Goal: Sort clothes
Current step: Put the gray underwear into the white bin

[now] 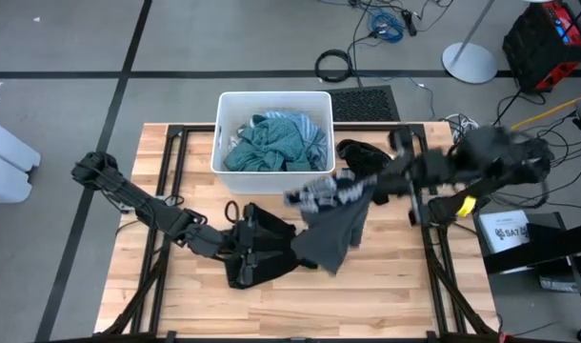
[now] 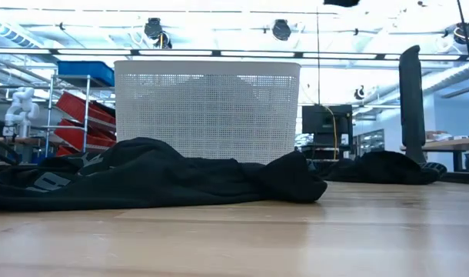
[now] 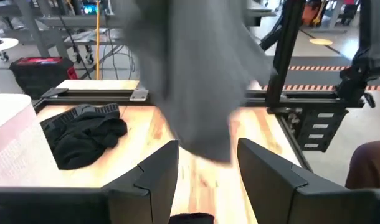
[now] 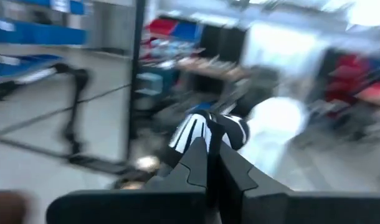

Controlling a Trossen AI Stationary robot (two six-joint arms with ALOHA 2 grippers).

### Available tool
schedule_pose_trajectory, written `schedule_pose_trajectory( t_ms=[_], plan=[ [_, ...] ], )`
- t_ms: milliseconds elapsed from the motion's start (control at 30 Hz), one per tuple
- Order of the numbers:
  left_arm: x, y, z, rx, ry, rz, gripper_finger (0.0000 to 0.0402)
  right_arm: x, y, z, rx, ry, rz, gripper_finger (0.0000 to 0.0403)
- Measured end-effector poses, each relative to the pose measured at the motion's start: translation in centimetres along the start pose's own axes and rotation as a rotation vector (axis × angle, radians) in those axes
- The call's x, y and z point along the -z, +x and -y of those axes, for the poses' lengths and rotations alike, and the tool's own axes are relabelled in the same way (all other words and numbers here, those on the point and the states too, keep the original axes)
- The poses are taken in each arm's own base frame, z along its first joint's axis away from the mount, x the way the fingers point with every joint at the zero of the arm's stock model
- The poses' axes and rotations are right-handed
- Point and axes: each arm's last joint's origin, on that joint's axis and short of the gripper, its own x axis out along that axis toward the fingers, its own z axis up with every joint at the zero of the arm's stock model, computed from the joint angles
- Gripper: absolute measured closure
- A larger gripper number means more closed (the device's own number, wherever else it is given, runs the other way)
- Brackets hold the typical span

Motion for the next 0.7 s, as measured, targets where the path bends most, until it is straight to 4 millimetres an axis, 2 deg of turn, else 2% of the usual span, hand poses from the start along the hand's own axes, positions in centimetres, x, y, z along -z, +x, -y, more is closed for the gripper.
schedule_pose_trajectory(
  t_ms=[200,333,533,700],
  plan=[
    [2.0,0.9,-0.3,-0.024,-0.012,-0.061,0.0227,-3.8,0.3,3.3,0.224,-0.243,0.117,0.0403],
    [3.4,2.2,-0.7,-0.055,0.002,-0.114,0.0227,-5.4,1.4,6.7,0.373,-0.334,0.165,0.0403],
    [5.5,5.0,-1.9,-0.007,-0.031,-0.206,0.0227,-5.5,4.0,13.1,0.335,-0.258,0.151,0.0402],
    [7.9,7.2,-2.8,0.001,-0.071,-0.284,0.0227,-3.9,6.5,18.7,0.279,-0.149,0.13,0.0402]
  ],
)
